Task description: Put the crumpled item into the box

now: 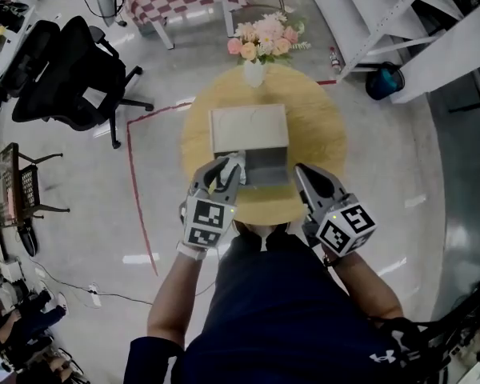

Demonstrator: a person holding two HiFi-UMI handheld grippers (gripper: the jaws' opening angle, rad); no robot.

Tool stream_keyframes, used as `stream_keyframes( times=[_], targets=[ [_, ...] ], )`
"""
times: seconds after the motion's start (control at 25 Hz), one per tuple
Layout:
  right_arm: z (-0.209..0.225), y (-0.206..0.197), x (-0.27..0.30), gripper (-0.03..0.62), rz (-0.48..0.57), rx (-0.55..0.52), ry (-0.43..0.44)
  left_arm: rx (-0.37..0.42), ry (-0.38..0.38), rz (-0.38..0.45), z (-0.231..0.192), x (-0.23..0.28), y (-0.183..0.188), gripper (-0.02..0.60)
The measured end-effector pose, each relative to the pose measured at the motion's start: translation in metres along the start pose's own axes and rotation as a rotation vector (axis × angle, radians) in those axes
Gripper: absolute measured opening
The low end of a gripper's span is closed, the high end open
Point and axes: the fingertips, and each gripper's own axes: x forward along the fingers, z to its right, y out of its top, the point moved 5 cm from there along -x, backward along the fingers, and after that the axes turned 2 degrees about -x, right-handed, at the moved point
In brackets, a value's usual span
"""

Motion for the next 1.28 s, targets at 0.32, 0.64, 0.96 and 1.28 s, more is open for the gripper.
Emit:
stream_keyframes(
  times=[0.32,0.64,0.96,1.28],
  targets=[
    [-0.018,0.027,-0.007,0.005,0.084,-0.056,0.047,-0.087,0.029,0.288,0.020,-0.054,0.066,0.051],
    [-0.021,0.054,-0.017,0.005,0.152,-0.070,0.053,-0.180,0.007,0.417,0.038,-0.100,0.096,0.034],
    [-0.045,0.076,-0.019,0.005,0.202,-0.089,0.110,-0.208,0.086,0.485,0.029,-0.122,0.102,0.020],
    [-0.051,0.083,-0.023,0.005,0.241,-0.136,0.105,-0.209,0.098,0.518,0.017,-0.125,0.110,0.018]
  ],
)
